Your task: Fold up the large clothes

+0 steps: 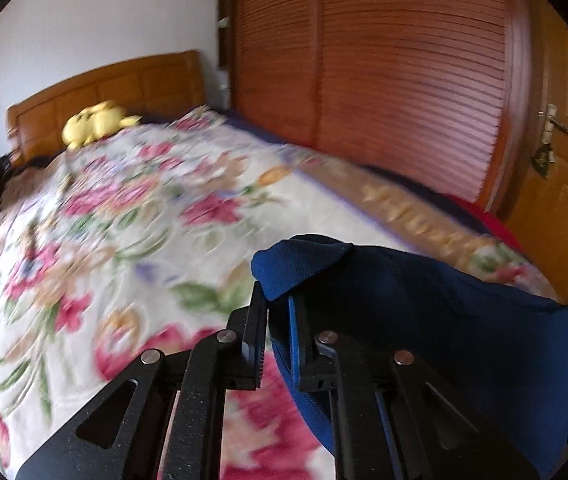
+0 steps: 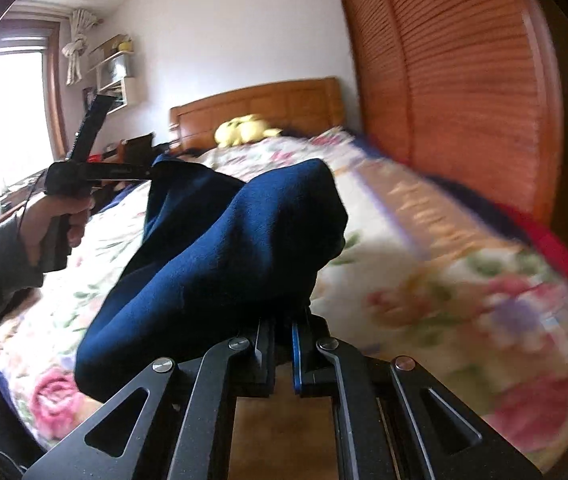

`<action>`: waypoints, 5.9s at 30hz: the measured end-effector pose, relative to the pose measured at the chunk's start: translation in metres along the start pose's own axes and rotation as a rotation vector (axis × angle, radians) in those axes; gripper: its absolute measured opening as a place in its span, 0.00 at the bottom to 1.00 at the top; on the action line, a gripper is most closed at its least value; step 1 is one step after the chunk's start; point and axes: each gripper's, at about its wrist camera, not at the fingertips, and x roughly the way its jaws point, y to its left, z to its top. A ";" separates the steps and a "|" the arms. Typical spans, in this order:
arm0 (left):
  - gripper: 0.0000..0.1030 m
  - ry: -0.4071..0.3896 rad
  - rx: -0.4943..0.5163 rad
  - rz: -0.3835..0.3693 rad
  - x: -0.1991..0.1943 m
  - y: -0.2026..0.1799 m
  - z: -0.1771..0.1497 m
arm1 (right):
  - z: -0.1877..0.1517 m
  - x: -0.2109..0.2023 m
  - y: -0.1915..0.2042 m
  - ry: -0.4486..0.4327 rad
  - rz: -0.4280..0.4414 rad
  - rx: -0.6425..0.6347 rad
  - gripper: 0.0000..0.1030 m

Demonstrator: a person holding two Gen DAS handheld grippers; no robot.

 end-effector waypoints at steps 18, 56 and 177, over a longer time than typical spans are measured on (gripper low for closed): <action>0.10 0.026 0.138 -0.312 0.106 -0.283 0.052 | -0.032 -0.134 -0.199 -0.004 -0.437 0.063 0.05; 0.74 0.090 0.248 -0.304 -0.057 -0.170 -0.110 | -0.022 -0.048 -0.231 0.290 -0.570 0.247 0.26; 0.75 -0.119 -0.258 0.400 -0.341 0.074 -0.245 | -0.022 -0.043 0.247 0.003 0.094 -0.117 0.75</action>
